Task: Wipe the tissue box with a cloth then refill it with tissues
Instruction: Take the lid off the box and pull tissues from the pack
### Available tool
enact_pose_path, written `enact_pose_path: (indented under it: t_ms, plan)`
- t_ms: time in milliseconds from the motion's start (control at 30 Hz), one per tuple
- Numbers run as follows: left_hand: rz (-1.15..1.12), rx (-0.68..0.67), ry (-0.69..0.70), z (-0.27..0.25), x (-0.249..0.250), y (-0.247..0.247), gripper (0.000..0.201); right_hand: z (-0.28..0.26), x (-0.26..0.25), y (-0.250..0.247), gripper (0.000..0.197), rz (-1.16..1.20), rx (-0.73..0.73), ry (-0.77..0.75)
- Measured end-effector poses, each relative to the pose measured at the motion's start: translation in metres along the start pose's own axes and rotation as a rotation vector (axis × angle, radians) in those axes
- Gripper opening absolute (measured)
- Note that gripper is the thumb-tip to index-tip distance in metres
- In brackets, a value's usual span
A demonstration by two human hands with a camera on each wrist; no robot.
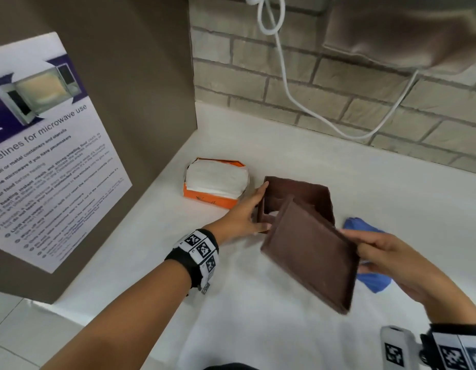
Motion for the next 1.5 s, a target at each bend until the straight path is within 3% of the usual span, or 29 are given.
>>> enact_pose_path:
  t_ms: [67,167,533,867,967,1100,1200,1266,1366,1500]
  plan:
    - [0.020,-0.006,-0.005,0.000,0.001,0.000,0.099,-0.003,0.006,0.017,0.053,-0.148,-0.113,0.027]
    - [0.048,-0.004,-0.003,0.000,0.003,0.001,0.096,0.003,0.014,0.043,0.053,-0.286,-0.126,0.043]
    - [0.076,-0.003,-0.009,-0.010,0.011,0.003,0.086,0.041,0.033,0.073,0.043,-0.921,0.224,-0.107]
    - [0.012,0.005,-0.029,-0.027,0.029,-0.003,0.080,0.043,0.032,0.078,0.039,-1.032,0.219,-0.122]
    - [0.003,0.169,-0.001,-0.031,0.035,-0.038,0.061,0.026,-0.005,0.067,0.038,-0.989,0.271,-0.170]
    - [0.198,0.483,0.096,-0.032,0.051,-0.109,0.034,0.029,-0.104,0.054,0.032,-0.776,0.388,-0.463]
    - [0.455,0.456,0.038,-0.021,0.040,-0.136,0.031,0.074,-0.167,0.066,0.031,-0.841,0.351,-0.586]
    - [0.566,0.374,-0.030,-0.016,0.022,-0.140,0.033,0.117,-0.188,0.082,0.036,-0.938,0.228,-0.502]
    - [0.656,0.377,-0.049,-0.012,0.003,-0.144,0.034,0.166,-0.201,0.109,0.044,-1.122,0.067,-0.365]
    - [0.696,0.358,-0.026,-0.014,0.002,-0.147,0.034,0.199,-0.203,0.129,0.049,-1.303,-0.008,-0.296]
Point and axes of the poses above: each hand's wrist, its own z-axis towards the middle knuckle, its own y-axis out of the palm, x = y × z, the point moved 7 cm from there along z, towards the middle knuckle, and after that the axes turned 11 degrees about -z, right-handed, at the moved point
